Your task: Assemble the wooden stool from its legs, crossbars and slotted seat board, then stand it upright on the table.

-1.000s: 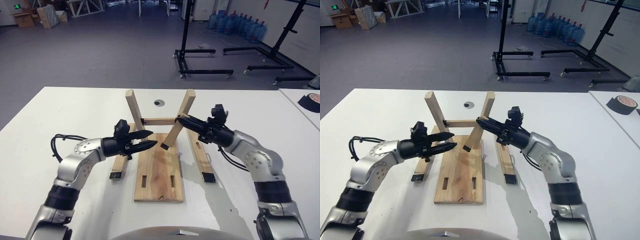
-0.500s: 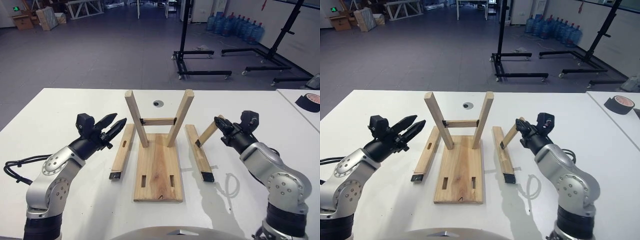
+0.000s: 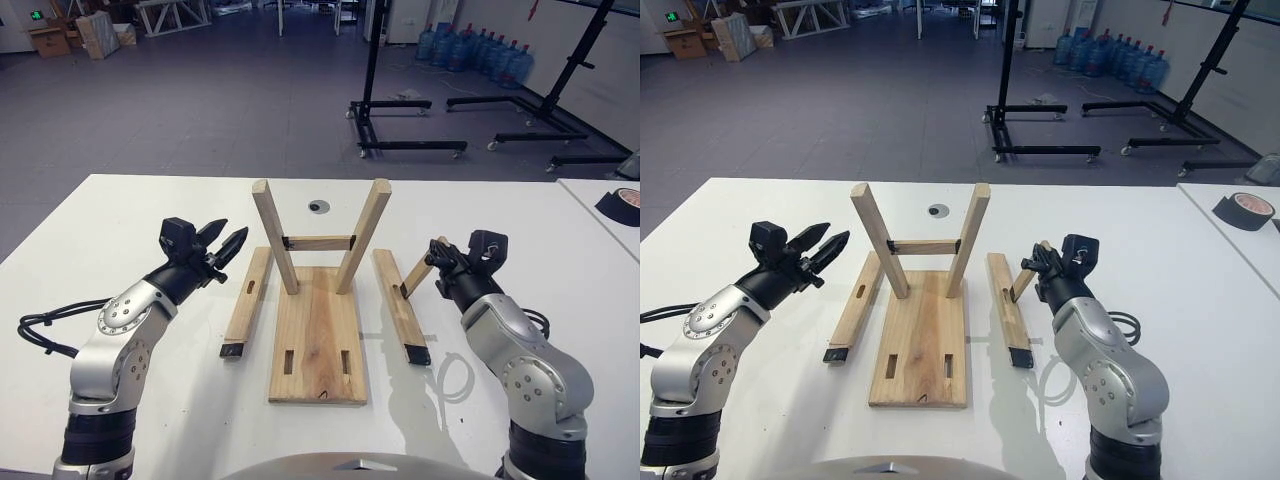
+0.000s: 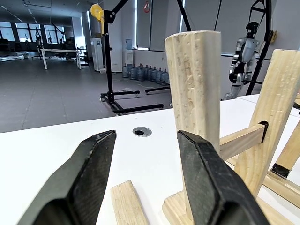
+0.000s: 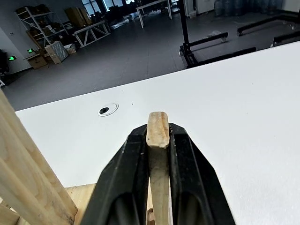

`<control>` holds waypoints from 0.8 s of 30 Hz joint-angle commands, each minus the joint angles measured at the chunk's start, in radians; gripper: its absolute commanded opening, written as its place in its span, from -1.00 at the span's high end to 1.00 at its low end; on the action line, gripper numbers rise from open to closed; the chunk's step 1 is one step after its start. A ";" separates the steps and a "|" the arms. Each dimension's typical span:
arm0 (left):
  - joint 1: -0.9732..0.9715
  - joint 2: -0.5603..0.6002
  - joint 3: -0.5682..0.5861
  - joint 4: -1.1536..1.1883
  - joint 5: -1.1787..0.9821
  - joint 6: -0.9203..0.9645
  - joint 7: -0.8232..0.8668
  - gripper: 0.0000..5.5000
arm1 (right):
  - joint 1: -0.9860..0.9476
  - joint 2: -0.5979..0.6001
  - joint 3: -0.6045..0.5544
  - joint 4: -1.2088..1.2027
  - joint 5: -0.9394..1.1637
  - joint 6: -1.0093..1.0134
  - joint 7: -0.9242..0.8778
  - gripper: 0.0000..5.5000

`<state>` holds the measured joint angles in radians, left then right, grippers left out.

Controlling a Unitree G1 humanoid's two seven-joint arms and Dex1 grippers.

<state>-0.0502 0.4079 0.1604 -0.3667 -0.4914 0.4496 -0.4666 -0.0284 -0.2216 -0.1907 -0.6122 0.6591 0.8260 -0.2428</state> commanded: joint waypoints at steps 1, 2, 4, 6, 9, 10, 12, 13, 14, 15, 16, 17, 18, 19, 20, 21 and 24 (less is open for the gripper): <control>-0.008 -0.005 -0.008 0.011 0.017 -0.012 0.005 0.14 | -0.006 -0.012 0.016 0.005 -0.036 -0.024 0.054 0.86; -0.008 -0.006 -0.009 0.010 0.018 -0.014 0.006 0.14 | -0.006 -0.010 0.015 0.006 -0.040 -0.025 0.063 0.86; -0.007 -0.009 -0.010 0.009 0.021 -0.017 0.005 0.14 | -0.007 -0.006 0.011 0.011 -0.050 -0.026 0.075 0.86; -0.004 -0.013 -0.009 0.006 0.020 -0.019 0.003 0.14 | -0.007 0.004 0.007 0.014 -0.055 -0.023 0.079 0.86; -0.005 -0.015 -0.010 0.010 0.024 -0.023 0.002 0.14 | 0.006 0.030 0.013 0.014 -0.059 -0.019 0.079 0.86; -0.004 -0.015 -0.011 0.010 0.025 -0.024 0.001 0.14 | 0.012 0.035 0.018 0.012 -0.061 -0.020 0.083 0.86; 0.001 -0.012 -0.008 0.008 0.023 -0.023 -0.003 0.14 | 0.015 0.043 0.026 0.005 -0.066 -0.027 0.091 0.86; 0.003 -0.010 -0.005 0.007 0.020 -0.022 -0.006 0.14 | 0.016 0.047 0.027 0.002 -0.067 -0.030 0.095 0.86; 0.004 -0.008 -0.002 0.006 0.018 -0.021 -0.007 0.14 | 0.016 0.049 0.028 0.000 -0.071 -0.028 0.097 0.86; 0.003 -0.007 -0.001 0.005 0.017 -0.019 -0.007 0.14 | 0.021 0.049 0.030 0.002 -0.077 -0.026 0.100 0.86; 0.003 -0.007 -0.001 0.004 0.017 -0.018 -0.007 0.14 | 0.028 0.048 0.032 0.006 -0.084 -0.024 0.102 0.86; 0.003 -0.007 -0.002 0.003 0.017 -0.017 -0.006 0.14 | 0.034 0.049 0.033 0.009 -0.089 -0.021 0.104 0.86; 0.005 -0.008 -0.003 0.002 0.018 -0.017 -0.006 0.14 | 0.041 0.045 0.037 0.013 -0.098 -0.020 0.107 0.86; 0.005 -0.008 -0.004 0.002 0.019 -0.018 -0.006 0.14 | 0.048 0.041 0.042 0.016 -0.108 -0.021 0.109 0.86; 0.005 -0.008 -0.005 0.003 0.021 -0.019 -0.007 0.14 | 0.055 0.039 0.043 0.021 -0.118 -0.023 0.111 0.86; 0.005 -0.007 -0.006 0.005 0.022 -0.019 -0.007 0.14 | 0.061 0.037 0.044 0.026 -0.127 -0.027 0.115 0.86; 0.004 -0.008 -0.010 0.009 0.026 -0.023 -0.010 0.14 | 0.070 0.032 0.043 0.044 -0.158 -0.040 0.119 0.86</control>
<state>-0.0495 0.3982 0.1591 -0.3662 -0.4706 0.4282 -0.4698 0.0161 -0.1809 -0.1492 -0.5981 0.5369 0.7703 -0.1195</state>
